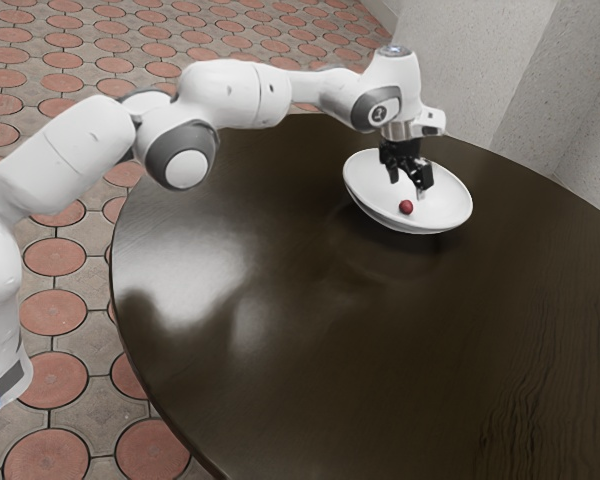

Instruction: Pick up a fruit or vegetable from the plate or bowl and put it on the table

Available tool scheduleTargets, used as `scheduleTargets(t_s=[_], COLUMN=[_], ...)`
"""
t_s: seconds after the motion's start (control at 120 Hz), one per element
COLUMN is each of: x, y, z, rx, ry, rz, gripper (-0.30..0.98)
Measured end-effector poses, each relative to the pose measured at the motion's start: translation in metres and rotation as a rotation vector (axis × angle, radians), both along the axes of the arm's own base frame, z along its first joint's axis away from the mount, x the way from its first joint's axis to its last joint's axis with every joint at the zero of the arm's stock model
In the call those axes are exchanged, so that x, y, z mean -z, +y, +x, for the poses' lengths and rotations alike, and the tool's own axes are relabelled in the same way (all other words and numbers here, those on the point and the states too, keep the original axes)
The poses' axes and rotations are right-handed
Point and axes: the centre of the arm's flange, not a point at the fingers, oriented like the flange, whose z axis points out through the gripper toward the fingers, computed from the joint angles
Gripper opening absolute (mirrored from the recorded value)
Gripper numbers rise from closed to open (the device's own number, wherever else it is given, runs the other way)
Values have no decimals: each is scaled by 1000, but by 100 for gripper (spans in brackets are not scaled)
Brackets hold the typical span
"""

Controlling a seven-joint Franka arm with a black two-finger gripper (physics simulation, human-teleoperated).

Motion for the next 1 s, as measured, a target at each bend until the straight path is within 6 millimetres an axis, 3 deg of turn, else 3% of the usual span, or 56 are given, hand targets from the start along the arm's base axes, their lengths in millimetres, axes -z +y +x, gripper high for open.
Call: scheduleTargets(t_s=[0.8,1.0], x=[19,28], y=[-4,-6], z=[3,5], rx=[-20,-19], ry=[20,23], rz=[-36,-32], gripper=[68,54])
